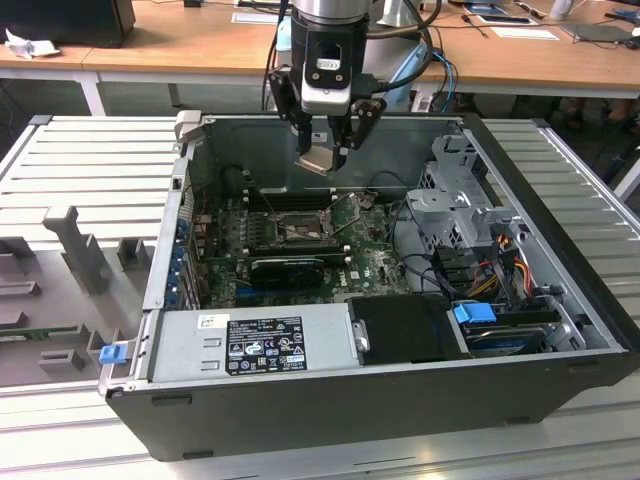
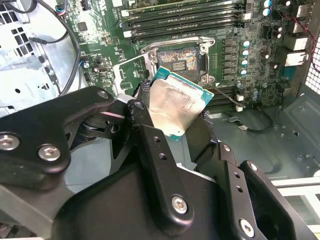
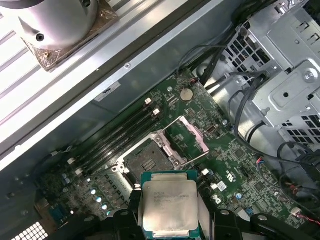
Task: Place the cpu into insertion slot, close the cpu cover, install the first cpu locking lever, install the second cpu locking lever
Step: 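Place the cpu into insertion slot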
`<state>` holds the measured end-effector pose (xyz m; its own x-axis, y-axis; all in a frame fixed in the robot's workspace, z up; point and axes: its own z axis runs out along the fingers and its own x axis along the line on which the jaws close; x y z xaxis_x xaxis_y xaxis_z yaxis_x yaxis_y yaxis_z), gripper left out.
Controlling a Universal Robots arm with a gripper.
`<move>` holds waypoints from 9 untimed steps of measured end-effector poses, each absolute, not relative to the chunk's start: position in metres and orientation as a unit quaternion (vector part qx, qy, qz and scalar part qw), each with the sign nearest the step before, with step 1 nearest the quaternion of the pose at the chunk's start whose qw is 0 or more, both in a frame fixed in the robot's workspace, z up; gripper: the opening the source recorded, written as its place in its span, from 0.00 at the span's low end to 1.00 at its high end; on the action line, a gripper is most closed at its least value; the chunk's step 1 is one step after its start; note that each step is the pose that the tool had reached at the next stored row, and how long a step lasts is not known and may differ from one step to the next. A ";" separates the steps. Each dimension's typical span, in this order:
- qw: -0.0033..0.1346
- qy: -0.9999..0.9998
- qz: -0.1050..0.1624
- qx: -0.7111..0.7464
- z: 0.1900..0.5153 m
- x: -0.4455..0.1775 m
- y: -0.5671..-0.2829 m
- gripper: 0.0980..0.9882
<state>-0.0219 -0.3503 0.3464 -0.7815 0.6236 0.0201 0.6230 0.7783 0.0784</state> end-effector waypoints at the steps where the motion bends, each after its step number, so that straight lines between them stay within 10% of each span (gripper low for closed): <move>1: 0.004 0.942 0.040 0.333 0.346 -0.022 -0.350 0.48; 9: 0.006 0.920 0.040 0.390 0.346 -0.022 -0.350 0.48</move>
